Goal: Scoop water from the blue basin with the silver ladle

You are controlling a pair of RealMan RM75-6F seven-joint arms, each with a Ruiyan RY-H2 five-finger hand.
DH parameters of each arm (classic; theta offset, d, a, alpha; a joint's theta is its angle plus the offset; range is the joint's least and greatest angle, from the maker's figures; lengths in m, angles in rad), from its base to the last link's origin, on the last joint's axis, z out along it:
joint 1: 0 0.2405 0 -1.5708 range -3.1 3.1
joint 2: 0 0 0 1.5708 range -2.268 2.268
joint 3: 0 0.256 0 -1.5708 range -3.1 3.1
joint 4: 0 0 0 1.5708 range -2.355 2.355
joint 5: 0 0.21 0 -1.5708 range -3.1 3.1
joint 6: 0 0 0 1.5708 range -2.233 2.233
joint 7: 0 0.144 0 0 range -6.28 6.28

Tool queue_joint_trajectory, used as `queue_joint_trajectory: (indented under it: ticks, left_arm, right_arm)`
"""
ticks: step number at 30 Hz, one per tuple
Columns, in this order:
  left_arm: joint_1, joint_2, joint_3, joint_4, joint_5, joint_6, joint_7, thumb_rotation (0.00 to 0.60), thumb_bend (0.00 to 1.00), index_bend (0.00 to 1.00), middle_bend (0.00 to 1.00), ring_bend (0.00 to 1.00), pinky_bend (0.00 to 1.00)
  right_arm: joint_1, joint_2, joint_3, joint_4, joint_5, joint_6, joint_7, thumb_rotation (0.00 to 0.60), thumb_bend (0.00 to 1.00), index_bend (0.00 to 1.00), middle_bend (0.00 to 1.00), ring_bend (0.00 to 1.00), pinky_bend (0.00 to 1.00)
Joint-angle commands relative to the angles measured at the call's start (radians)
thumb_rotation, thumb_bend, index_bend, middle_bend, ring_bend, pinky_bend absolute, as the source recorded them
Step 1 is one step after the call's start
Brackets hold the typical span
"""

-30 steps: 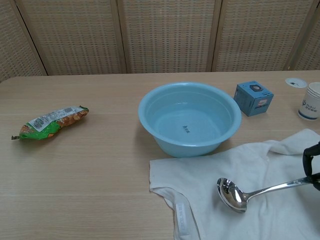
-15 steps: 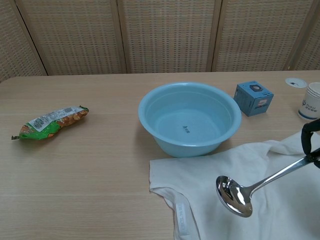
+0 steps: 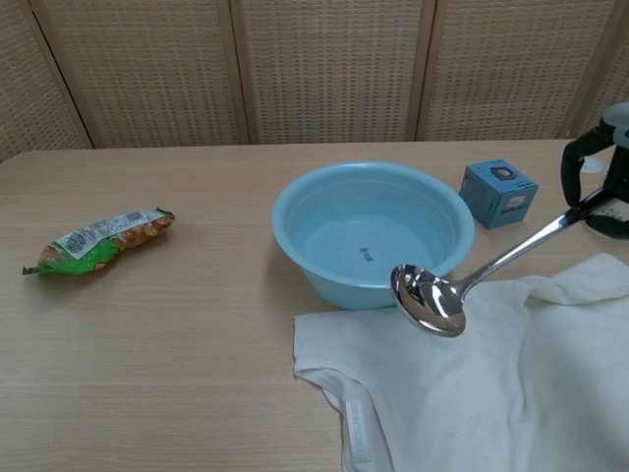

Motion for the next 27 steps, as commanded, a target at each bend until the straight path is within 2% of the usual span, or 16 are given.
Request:
queue_joint_trajectory:
  ticks: [1, 5, 8, 11, 16, 20, 27]
  left_arm:
    - [-0.003, 0.001, -0.002, 0.003, -0.009, -0.008, -0.007, 0.600, 0.00, 0.00, 0.00, 0.00, 0.00]
    - [-0.009, 0.004, -0.008, 0.006, -0.021, -0.020, -0.020, 0.600, 0.00, 0.00, 0.00, 0.00, 0.00]
    - [-0.012, 0.006, -0.011, 0.008, -0.031, -0.027, -0.031, 0.600, 0.00, 0.00, 0.00, 0.00, 0.00]
    - [-0.020, 0.008, -0.018, 0.020, -0.052, -0.045, -0.046, 0.600, 0.00, 0.00, 0.00, 0.00, 0.00]
    - [-0.031, 0.005, -0.020, 0.035, -0.068, -0.073, -0.058, 0.600, 0.00, 0.00, 0.00, 0.00, 0.00]
    - [-0.040, 0.002, -0.022, 0.043, -0.078, -0.091, -0.064, 0.600, 0.00, 0.00, 0.00, 0.00, 0.00]
    - [-0.042, 0.000, -0.016, 0.033, -0.074, -0.095, -0.046, 0.600, 0.00, 0.00, 0.00, 0.00, 0.00]
  right_arm:
    - [0.091, -0.003, 0.089, -0.030, 0.117, 0.002, -0.110, 0.600, 0.77, 0.71, 1.00, 1.00, 1.00]
    - [0.206, -0.046, 0.172, 0.018, 0.272, 0.014, -0.240, 0.600, 0.77, 0.71, 1.00, 1.00, 1.00]
    - [0.274, -0.081, 0.207, 0.074, 0.351, 0.032, -0.309, 0.600, 0.78, 0.71, 1.00, 1.00, 1.00]
    - [0.369, -0.144, 0.215, 0.203, 0.418, 0.037, -0.410, 0.600, 0.78, 0.71, 1.00, 1.00, 1.00]
    - [0.460, -0.213, 0.236, 0.373, 0.506, 0.031, -0.455, 0.600, 0.78, 0.72, 1.00, 1.00, 1.00]
    - [0.504, -0.247, 0.231, 0.473, 0.533, 0.031, -0.473, 0.600, 0.78, 0.72, 1.00, 1.00, 1.00]
    - [0.551, -0.342, 0.154, 0.599, 0.533, 0.077, -0.545, 0.600, 0.78, 0.72, 1.00, 1.00, 1.00]
